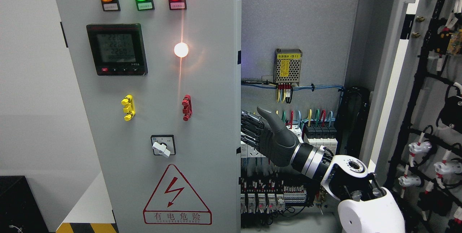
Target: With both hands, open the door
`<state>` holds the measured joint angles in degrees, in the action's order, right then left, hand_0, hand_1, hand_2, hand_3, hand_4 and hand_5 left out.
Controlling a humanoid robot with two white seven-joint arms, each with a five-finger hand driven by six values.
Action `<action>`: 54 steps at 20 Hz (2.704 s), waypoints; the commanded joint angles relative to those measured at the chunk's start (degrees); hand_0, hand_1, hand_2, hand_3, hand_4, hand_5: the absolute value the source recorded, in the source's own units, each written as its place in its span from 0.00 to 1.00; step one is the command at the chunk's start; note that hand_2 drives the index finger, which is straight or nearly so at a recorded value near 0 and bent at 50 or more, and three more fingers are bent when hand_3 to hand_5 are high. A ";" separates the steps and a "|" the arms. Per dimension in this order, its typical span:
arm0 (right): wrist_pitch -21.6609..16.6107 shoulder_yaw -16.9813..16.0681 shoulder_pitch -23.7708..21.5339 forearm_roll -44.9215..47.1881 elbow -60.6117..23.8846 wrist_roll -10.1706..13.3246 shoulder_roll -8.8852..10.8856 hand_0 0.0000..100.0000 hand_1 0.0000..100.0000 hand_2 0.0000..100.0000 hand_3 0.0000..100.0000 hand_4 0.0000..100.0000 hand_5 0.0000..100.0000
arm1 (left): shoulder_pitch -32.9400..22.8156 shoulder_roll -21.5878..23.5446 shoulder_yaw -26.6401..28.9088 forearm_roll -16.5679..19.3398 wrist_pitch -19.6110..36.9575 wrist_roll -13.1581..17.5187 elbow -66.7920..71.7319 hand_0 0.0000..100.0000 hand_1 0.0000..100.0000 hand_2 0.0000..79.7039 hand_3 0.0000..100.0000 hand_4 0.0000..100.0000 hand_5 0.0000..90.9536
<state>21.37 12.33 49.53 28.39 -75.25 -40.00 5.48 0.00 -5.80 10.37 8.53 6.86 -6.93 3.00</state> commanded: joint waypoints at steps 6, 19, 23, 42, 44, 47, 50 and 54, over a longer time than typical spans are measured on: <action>-0.10 0.24 0.13 0.00 0.10 -0.08 -0.03 0.19 0.00 0.00 0.00 0.00 0.00 | -0.70 0.00 0.00 0.00 0.00 -0.01 -0.01 0.00 0.00 0.00 0.00 0.00 0.00; -0.10 0.15 -0.48 0.00 -0.51 0.01 0.14 0.19 0.00 0.00 0.00 0.00 0.00 | -0.70 0.00 0.00 0.00 0.00 -0.01 0.08 0.00 0.00 0.00 0.00 0.00 0.00; -0.19 0.50 -1.80 0.00 -2.62 0.01 0.23 0.19 0.00 0.00 0.00 0.00 0.00 | -0.70 0.00 0.00 0.00 0.00 -0.01 -0.01 0.00 0.00 0.00 0.00 0.00 0.00; -0.27 2.35 -6.11 0.00 -10.44 0.10 2.60 0.19 0.00 0.00 0.00 0.00 0.00 | -0.70 0.00 0.00 0.00 0.00 -0.01 -0.01 0.00 0.00 0.00 0.00 0.00 0.00; -0.27 2.87 -7.16 0.00 -11.76 0.10 2.60 0.19 0.00 0.00 0.00 0.00 0.00 | -0.70 0.00 0.00 0.00 0.00 -0.01 -0.01 0.00 0.00 0.00 0.00 0.00 0.00; -0.19 4.45 -8.74 0.00 -13.69 0.10 3.04 0.19 0.00 0.00 0.00 0.00 0.00 | -0.70 0.00 0.00 0.00 0.00 -0.01 -0.01 0.00 0.00 0.00 0.00 0.00 0.00; -0.19 6.56 -10.67 0.00 -16.59 0.10 3.13 0.19 0.00 0.00 0.00 0.00 0.00 | -0.70 0.00 0.00 0.00 0.00 -0.01 -0.01 0.00 0.00 0.00 0.00 0.00 0.00; -0.19 9.02 -14.63 0.00 -20.28 0.10 3.13 0.19 0.00 0.00 0.00 0.00 0.00 | -0.70 0.00 0.00 0.00 0.00 -0.01 -0.01 0.00 0.00 0.00 0.00 0.00 0.00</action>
<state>21.13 16.77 39.06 28.41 -87.85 -39.92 8.03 0.00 -5.80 10.37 8.53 6.81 -6.93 2.99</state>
